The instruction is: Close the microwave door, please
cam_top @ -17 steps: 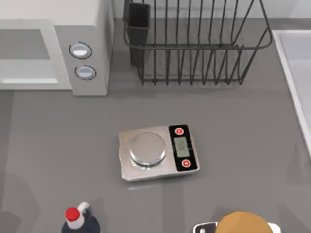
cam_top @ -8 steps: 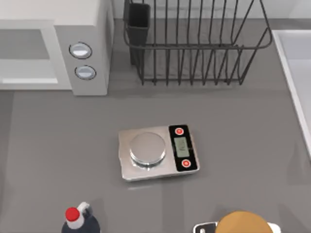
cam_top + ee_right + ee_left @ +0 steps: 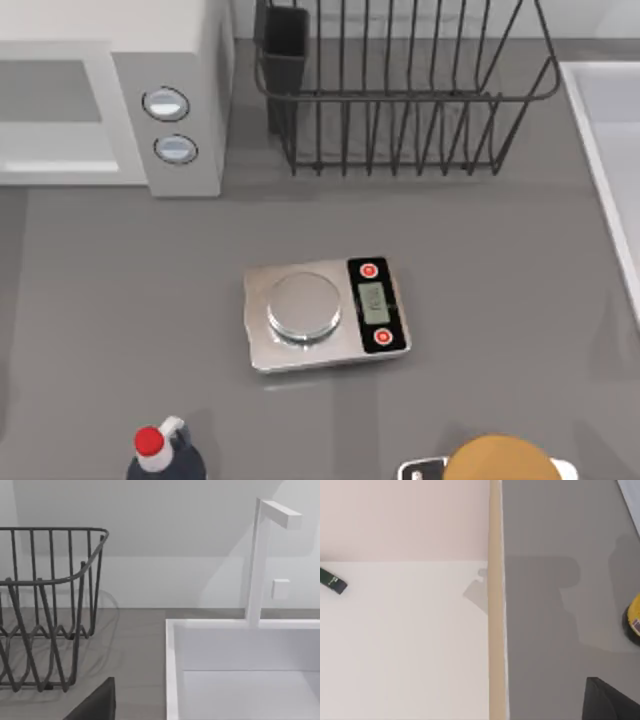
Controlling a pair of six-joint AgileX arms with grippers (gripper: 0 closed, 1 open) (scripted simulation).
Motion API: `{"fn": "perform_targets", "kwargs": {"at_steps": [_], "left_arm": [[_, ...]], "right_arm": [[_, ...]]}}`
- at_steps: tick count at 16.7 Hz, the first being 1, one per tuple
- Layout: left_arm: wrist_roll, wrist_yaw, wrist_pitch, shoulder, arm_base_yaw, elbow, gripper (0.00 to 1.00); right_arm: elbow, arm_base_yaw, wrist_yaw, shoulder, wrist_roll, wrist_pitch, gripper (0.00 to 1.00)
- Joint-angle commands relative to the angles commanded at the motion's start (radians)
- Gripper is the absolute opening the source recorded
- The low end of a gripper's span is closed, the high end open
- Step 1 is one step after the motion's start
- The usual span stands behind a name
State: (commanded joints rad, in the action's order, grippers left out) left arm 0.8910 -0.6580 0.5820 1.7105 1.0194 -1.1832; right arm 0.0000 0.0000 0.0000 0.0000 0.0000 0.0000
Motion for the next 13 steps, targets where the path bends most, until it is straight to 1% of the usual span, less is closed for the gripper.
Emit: {"fn": "perform_targets", "kwargs": {"at_steps": [4, 6, 13], "left_arm": [[0.002, -0.002, -0.171, 0.057, 0.003, 0.113, 0.00], [0.003, -0.003, -0.232, 0.077, 0.003, 0.155, 0.00], [-0.009, 0.003, -0.258, 0.065, -0.011, 0.184, 0.00]], "right_arm": [[0.000, 0.000, 0.000, 0.000, 0.000, 0.000, 1.00], [0.000, 0.000, 0.000, 0.000, 0.000, 0.000, 1.00], [0.000, 0.000, 0.000, 0.000, 0.000, 0.000, 1.00]]}}
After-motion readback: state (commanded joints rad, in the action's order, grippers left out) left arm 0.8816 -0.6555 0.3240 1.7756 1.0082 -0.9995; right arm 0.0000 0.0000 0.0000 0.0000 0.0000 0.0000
